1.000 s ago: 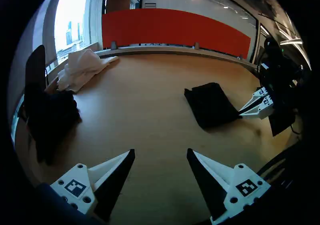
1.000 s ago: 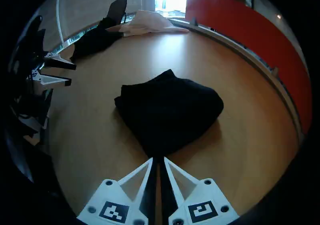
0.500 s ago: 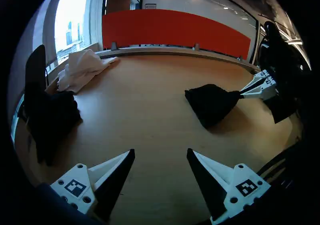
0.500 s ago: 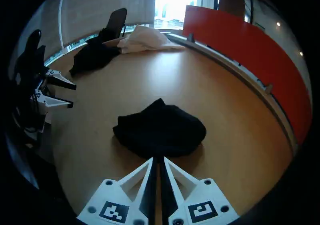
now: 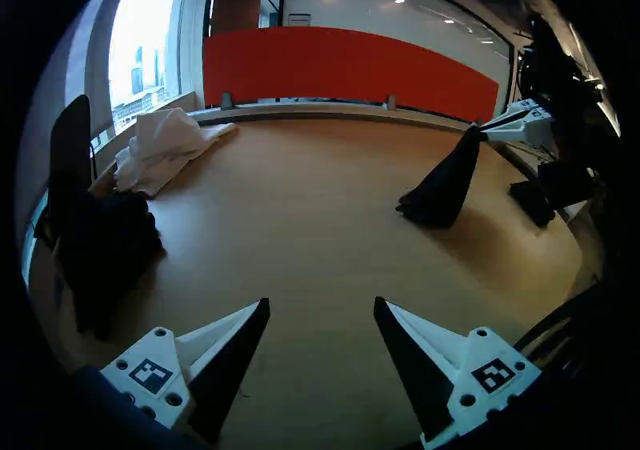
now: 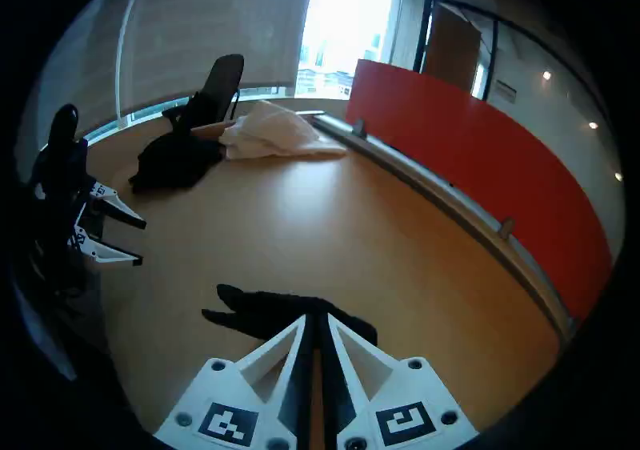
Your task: Fold towel
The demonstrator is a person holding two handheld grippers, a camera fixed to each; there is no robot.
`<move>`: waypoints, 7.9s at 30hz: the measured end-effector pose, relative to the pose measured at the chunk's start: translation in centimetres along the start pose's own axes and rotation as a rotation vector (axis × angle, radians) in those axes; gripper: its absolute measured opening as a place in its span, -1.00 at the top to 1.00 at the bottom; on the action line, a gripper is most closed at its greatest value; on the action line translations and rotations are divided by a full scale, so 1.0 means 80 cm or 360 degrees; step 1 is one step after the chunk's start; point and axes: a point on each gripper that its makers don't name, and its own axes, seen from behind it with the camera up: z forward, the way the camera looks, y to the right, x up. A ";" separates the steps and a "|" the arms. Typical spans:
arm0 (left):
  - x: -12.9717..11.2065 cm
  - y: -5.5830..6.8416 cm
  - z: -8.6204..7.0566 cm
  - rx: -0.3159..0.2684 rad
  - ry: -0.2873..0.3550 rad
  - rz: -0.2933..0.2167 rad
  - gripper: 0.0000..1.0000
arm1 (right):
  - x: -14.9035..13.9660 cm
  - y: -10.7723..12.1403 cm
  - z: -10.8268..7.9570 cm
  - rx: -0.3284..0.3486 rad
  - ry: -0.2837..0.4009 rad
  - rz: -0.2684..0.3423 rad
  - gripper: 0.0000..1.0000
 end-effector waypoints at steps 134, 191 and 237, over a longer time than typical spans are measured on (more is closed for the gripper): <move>0.027 0.032 0.018 -0.0045 -0.0073 0.0090 -0.93 | -0.332 0.322 -0.330 -0.0716 -0.0612 0.0447 0.91; 0.025 0.025 0.010 -0.0005 -0.0099 0.0132 -0.93 | -0.508 0.281 -0.354 -0.0716 -0.1069 0.0703 0.91; 0.031 0.031 0.008 -0.0019 -0.0082 0.0138 -0.93 | -0.498 0.260 -0.349 -0.0752 -0.0998 0.0814 -1.00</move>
